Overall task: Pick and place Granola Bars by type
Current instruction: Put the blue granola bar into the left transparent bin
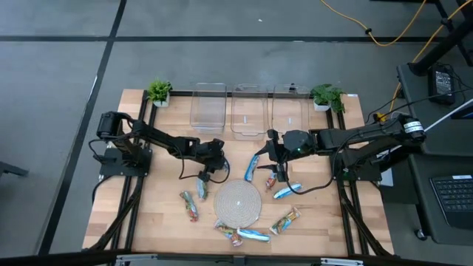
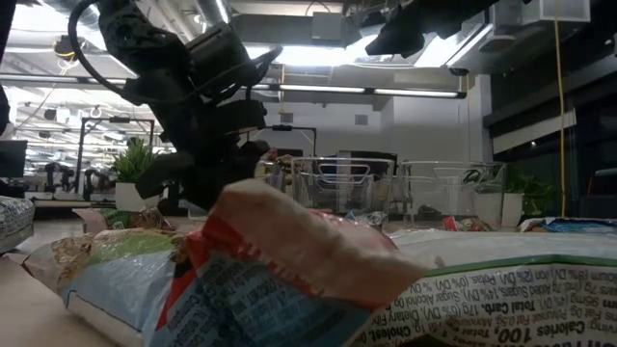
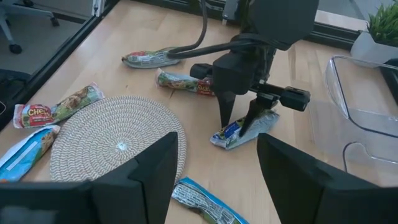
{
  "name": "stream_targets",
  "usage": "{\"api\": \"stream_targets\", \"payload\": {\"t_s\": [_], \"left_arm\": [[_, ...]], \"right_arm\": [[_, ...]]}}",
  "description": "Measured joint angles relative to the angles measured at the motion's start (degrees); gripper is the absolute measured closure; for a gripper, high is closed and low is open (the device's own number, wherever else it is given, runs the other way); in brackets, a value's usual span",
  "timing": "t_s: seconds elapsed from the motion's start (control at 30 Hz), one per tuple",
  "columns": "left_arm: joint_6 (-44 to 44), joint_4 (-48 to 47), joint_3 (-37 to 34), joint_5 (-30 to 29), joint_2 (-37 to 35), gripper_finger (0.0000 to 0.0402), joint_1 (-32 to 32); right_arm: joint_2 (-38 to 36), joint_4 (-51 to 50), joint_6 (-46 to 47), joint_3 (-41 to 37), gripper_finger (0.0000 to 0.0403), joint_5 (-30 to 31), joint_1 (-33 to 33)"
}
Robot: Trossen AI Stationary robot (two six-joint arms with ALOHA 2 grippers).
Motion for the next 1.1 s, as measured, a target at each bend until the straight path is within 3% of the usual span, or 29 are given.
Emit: {"api": "stream_targets", "payload": {"t_s": [0.2, 0.33, 0.7, 1.1], "left_arm": [[-0.3, -0.2, 0.6, 0.0, -0.1, 0.0358, -0.1], [-0.7, -0.6, 3.7, -0.8, -0.1, 0.0387, -0.9], [0.1, -25.9, 22.1, -6.1, -3.8, 0.0385, -2.5], [-5.9, -29.2, 25.4, -9.2, -17.3, 0.0389, 1.3]], "right_arm": [[0.0, -0.1, 0.0, 0.0, 0.0181, 0.0, 0.0], [0.0, -0.5, 0.0, 0.0, 0.0181, 0.0, 0.0], [0.0, -2.0, 0.3, 0.0, 0.0181, 0.0, 0.0], [0.0, -3.6, 0.6, 0.0, 0.0181, 0.0, 0.0]]}}
